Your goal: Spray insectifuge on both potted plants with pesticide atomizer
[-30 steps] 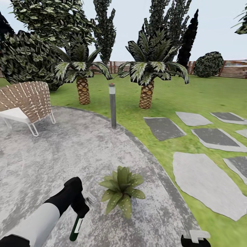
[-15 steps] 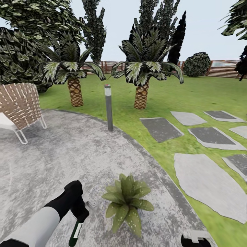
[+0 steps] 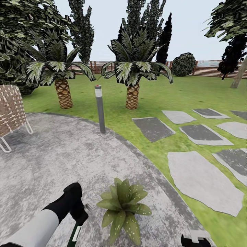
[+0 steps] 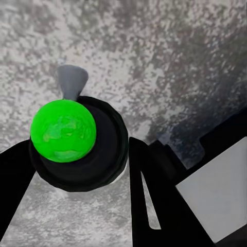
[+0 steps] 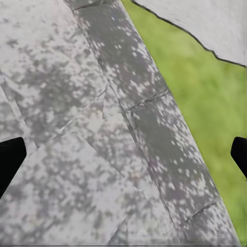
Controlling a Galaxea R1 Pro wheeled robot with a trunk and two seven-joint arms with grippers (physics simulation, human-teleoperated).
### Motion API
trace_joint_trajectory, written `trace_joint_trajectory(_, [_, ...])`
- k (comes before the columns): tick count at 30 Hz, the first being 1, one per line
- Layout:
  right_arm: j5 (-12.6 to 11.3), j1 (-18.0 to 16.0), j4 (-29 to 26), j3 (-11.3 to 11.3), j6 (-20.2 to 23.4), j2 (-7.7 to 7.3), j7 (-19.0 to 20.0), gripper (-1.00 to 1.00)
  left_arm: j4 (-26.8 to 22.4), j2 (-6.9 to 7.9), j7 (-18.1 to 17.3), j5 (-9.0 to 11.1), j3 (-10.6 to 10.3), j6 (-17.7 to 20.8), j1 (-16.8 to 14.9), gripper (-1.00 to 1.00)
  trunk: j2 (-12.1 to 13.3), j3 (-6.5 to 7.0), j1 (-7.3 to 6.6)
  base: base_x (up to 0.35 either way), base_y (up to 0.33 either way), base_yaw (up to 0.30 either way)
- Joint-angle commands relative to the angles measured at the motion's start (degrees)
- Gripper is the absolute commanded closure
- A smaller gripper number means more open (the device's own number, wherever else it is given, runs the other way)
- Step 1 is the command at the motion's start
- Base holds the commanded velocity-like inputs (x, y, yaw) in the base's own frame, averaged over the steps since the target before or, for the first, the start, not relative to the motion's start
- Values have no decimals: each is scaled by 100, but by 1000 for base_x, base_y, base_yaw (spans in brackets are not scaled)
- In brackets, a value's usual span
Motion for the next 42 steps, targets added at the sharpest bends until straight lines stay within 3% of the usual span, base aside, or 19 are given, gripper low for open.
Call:
trace_joint_trajectory(1, [63,-4,14,-47,-21,-4,-20,-100,-15,4,-53,-46,-22,31,-2,100,-2,-6,-2,-187,0,-6])
trace_joint_trajectory(11, [69,-4,21,-41,-27,-10,-17,-100,14,-6,-48,-43,-33,23,4,100,-2,-6,-2,-131,0,-1])
trace_joint_trajectory(13, [69,-4,21,-43,-21,-3,-16,-100,-32,-84,-48,-8,-32,23,5,100,-2,-6,-2,-2,0,0])
trace_joint_trajectory(16, [69,-4,21,-46,-24,-4,-15,-100,-50,-361,-48,-38,-49,23,4,100,-2,-6,-2,0,0,0])
trace_joint_trajectory(18, [69,-4,21,-47,-24,-1,-17,-100,11,-313,-48,-44,-47,23,20,100,-2,-6,-2,0,0,0])
trace_joint_trajectory(23, [67,-4,13,-44,-21,0,-15,-100,-3,115,-39,-22,-11,-206,376,100,-2,-6,-2,0,0,0])
trace_joint_trajectory(26, [61,-2,0,-46,-25,0,-12,-100,-21,107,137,10,24,-417,399,100,-2,-6,-2,0,0,-79])
trace_joint_trajectory(32, [60,-4,3,-47,-26,5,-7,-100,-73,80,279,92,28,-451,398,100,-2,-6,-2,-1,0,-249])
trace_joint_trajectory(36, [60,-4,5,-47,-27,2,-9,-100,-74,103,285,88,331,-443,378,100,-2,-6,-2,-192,147,-264])
trace_joint_trajectory(42, [60,-4,12,-44,-25,3,-11,-100,-73,127,286,86,406,-428,374,100,-2,-6,-2,-200,250,-264])
